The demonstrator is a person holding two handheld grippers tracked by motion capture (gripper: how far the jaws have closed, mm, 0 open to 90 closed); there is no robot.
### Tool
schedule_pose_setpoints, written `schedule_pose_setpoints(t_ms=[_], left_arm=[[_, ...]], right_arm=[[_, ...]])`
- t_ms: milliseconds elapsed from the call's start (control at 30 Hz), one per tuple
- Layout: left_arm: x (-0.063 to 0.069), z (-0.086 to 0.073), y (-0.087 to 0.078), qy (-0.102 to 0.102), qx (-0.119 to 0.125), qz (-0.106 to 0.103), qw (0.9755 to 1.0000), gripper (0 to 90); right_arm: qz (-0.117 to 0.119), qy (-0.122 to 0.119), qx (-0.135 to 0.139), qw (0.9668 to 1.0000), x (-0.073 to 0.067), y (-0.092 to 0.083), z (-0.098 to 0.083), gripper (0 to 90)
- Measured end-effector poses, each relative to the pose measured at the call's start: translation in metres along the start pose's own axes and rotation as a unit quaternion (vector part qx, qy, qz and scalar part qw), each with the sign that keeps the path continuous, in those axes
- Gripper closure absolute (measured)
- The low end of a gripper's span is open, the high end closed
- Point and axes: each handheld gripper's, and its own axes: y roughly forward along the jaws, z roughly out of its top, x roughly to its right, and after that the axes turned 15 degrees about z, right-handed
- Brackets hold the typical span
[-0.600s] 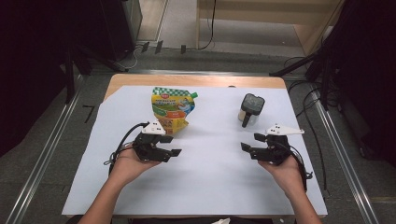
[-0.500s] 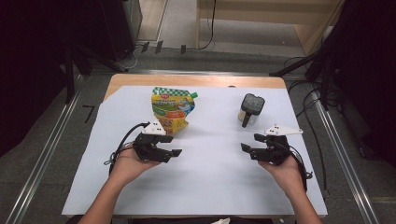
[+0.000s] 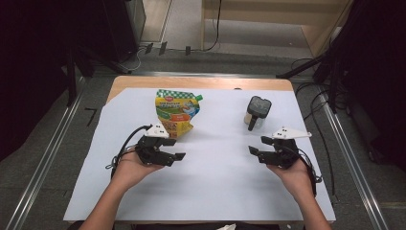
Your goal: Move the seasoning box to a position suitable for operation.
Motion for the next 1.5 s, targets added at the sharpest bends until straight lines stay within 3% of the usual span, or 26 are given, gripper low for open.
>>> schedule_pose_setpoints(t_ms=[267,633,1067,1267,1500], left_arm=[[-0.002,0.0,-0.005,-0.004,0.003,0.006,1.0,36.5],[-0.001,0.0,-0.008,-0.002,0.001,0.01,0.9999,36.5],[0.006,0.0,-0.009,0.008,0.0,0.009,0.9999,36.5],[0.007,0.0,-0.011,0.005,0.004,0.012,0.9999,36.5],[0.006,-0.002,-0.014,0.005,0.01,0.024,0.9997,37.3]], right_arm=[[-0.013,-0.011,0.001,0.9998,0.002,-0.007,0.001,39.4],[-0.03,0.0,0.008,0.9995,0.014,-0.019,0.005,38.4],[-0.053,0.015,0.023,0.9982,0.047,-0.024,0.023,38.5],[-0.045,0.032,0.018,0.9983,0.07,-0.014,0.028,36.3],[-0.042,0.035,-0.001,0.9985,0.098,0.001,0.028,30.7]])
